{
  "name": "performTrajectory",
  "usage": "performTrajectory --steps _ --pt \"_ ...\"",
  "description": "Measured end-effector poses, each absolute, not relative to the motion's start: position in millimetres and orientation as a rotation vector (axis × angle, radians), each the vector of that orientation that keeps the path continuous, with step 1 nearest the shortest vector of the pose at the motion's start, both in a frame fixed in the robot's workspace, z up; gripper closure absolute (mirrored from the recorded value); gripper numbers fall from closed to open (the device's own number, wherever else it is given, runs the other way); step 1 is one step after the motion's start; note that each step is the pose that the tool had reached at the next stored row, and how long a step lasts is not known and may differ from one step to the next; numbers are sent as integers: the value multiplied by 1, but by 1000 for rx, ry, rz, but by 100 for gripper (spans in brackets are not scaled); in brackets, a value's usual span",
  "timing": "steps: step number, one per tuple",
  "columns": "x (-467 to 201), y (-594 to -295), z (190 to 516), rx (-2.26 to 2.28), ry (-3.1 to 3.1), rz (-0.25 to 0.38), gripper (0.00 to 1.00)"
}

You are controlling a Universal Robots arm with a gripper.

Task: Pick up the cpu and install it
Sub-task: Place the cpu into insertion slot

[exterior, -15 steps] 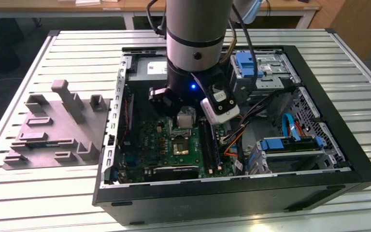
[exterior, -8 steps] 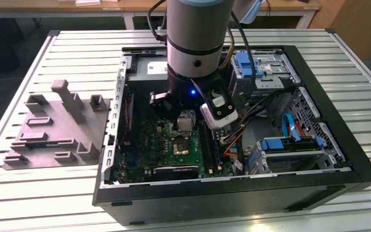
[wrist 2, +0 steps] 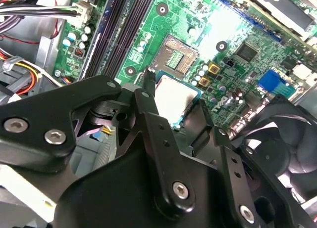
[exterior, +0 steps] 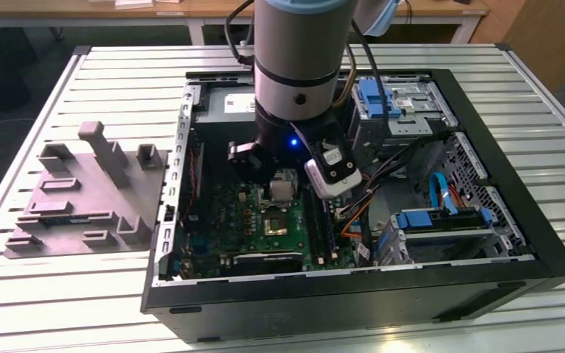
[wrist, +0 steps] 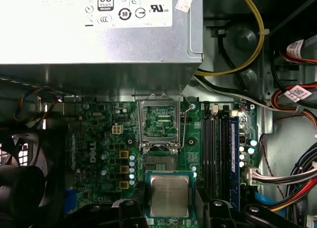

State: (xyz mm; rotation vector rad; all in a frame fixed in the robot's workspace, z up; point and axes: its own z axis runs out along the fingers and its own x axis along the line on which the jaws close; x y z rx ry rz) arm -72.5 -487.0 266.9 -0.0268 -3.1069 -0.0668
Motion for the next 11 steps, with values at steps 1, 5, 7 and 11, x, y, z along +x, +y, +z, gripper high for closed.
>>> performTrajectory --steps 1,5,7,11 --pt "-73 -487 265 -27 -3107 -67 53" --pt "-73 -487 258 -25 -3107 -67 53" --pt "-73 -487 254 -23 -3107 -67 53" --pt "-75 -487 247 -22 -3107 -67 53"
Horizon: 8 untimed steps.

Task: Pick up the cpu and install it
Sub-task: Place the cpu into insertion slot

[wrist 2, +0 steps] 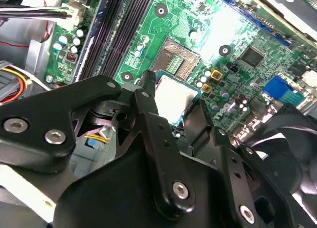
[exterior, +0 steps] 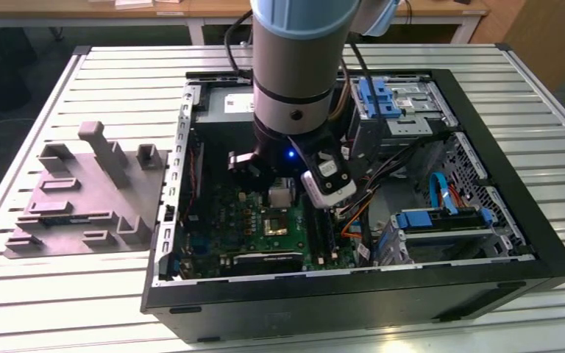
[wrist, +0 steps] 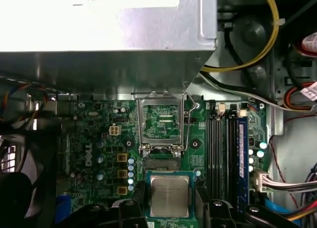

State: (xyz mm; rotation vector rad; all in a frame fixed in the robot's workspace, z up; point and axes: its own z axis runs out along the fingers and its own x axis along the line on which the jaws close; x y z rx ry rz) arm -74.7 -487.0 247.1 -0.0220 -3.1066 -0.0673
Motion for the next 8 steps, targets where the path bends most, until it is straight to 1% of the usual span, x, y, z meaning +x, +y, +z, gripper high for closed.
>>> performTrajectory --steps 8 --pt "-75 -487 233 -21 -3107 -67 53"
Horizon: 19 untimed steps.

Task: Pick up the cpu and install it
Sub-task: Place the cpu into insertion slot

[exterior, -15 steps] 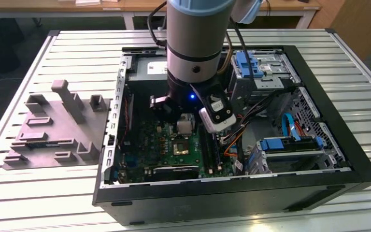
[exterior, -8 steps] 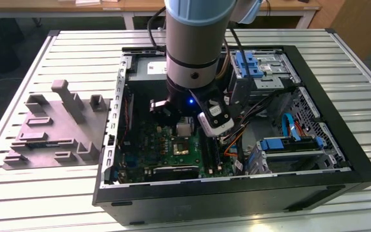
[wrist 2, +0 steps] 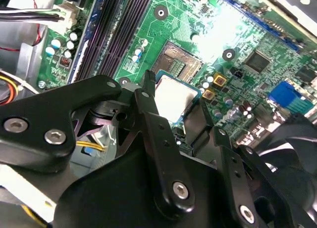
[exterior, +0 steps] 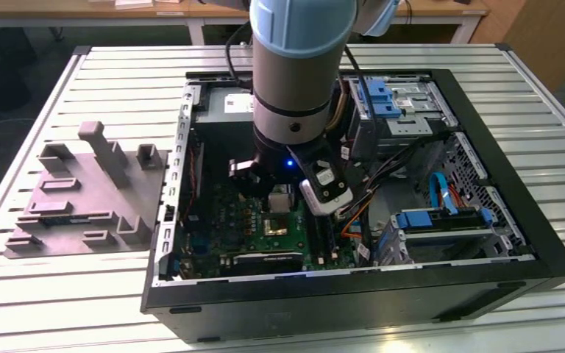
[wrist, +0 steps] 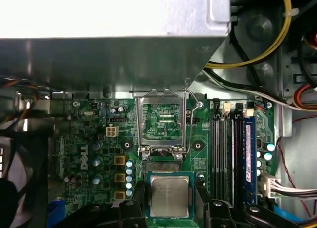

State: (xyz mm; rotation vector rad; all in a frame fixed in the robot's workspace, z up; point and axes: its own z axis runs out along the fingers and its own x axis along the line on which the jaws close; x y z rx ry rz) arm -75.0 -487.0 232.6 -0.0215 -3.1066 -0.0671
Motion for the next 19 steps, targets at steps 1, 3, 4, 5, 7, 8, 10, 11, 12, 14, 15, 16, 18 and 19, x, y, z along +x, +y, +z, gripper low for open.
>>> performTrajectory --steps 1,3,4,5,7,8,10,11,12,14,15,16,18,19 --pt "-75 -487 231 -21 -3107 -67 53" --pt "-75 -487 227 -22 -3107 -67 53" --pt "-75 -487 226 -22 -3107 -67 53" --pt "-75 -487 225 -22 -3107 -67 53" --pt "-75 -487 225 -22 -3106 -67 53" --pt "-75 -487 225 -22 -3106 -67 53" --pt "-75 -487 224 -22 -3106 -67 53" --pt "-75 -487 224 -22 -3106 -67 53" --pt "-75 -487 224 -22 -3106 -67 53" --pt "-75 -487 224 -22 -3106 -67 53" --pt "-75 -487 224 -22 -3106 -67 53" --pt "-75 -487 224 -22 -3106 -67 53" --pt "-75 -487 224 -22 -3106 -67 53" --pt "-75 -487 224 -22 -3106 -67 53"
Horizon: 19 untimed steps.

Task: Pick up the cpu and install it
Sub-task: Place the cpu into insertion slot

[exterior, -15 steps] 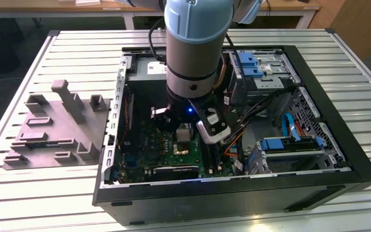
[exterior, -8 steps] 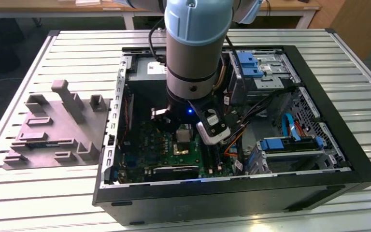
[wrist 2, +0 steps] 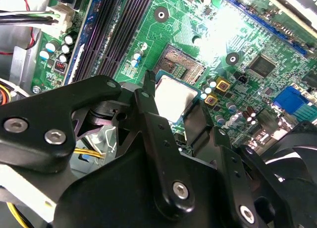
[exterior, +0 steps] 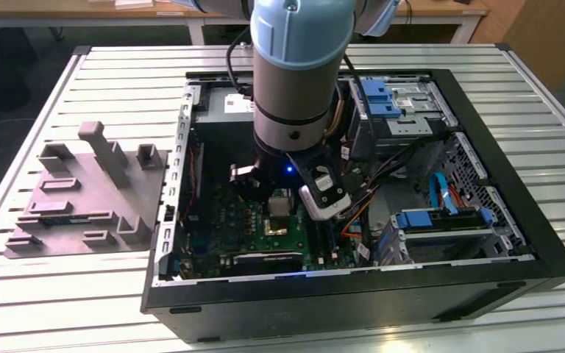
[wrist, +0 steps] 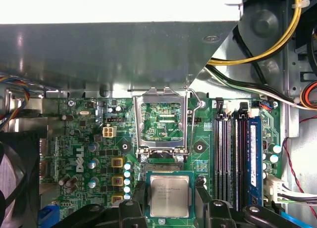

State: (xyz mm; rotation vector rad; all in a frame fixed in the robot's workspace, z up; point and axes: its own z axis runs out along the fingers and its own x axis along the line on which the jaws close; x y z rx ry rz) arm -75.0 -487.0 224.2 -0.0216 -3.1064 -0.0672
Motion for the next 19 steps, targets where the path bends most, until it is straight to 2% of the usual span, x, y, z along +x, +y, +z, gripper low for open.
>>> performTrajectory --steps 19 --pt "-75 -489 207 33 -3098 -66 53"
